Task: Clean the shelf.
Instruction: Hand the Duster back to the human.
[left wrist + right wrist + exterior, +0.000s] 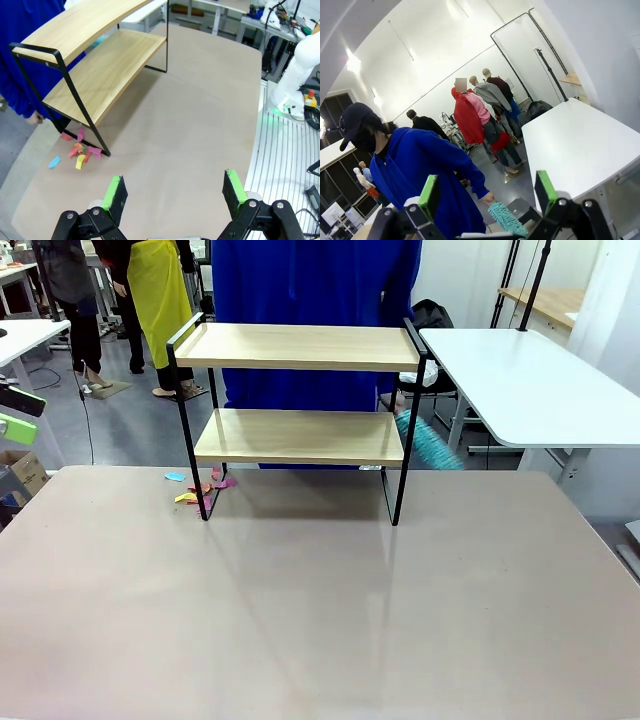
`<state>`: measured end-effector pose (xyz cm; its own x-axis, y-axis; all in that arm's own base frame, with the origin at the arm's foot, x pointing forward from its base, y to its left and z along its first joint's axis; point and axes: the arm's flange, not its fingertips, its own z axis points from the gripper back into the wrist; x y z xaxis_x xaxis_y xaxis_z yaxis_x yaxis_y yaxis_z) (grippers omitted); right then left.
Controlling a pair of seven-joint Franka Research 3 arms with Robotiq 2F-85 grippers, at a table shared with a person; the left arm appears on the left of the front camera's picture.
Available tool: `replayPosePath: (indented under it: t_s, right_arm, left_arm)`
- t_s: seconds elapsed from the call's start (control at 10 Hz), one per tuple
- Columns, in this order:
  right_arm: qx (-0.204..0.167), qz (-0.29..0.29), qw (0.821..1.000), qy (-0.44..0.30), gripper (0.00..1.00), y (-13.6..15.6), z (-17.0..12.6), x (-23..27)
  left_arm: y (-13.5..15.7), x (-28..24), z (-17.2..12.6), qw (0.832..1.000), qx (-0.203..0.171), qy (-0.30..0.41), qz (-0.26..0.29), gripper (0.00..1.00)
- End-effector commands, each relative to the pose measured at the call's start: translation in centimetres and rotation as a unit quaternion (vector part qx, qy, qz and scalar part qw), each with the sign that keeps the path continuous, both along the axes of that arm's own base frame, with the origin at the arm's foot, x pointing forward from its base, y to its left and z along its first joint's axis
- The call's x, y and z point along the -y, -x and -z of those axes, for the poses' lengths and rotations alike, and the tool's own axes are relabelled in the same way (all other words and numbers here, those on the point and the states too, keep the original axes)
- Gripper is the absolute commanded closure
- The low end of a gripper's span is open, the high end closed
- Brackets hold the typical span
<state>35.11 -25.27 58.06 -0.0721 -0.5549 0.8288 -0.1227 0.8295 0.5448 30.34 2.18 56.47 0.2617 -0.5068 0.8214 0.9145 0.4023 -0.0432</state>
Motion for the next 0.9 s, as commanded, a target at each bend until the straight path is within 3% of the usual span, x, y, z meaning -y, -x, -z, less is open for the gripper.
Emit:
replayPosePath:
  t_s: [0.0,0.8]
  right_arm:
    - [0.002,0.000,1.000,0.000,0.00,0.10,-0.20,-0.01]
    - [0.002,0.000,1.000,0.000,0.00,0.10,-0.20,-0.01]
  left_arm:
    - [-0.18,0.19,0.00,1.000,0.009,0.008,0.008,0.00]
    - [-0.18,0.19,0.00,1.000,0.009,0.008,0.008,0.00]
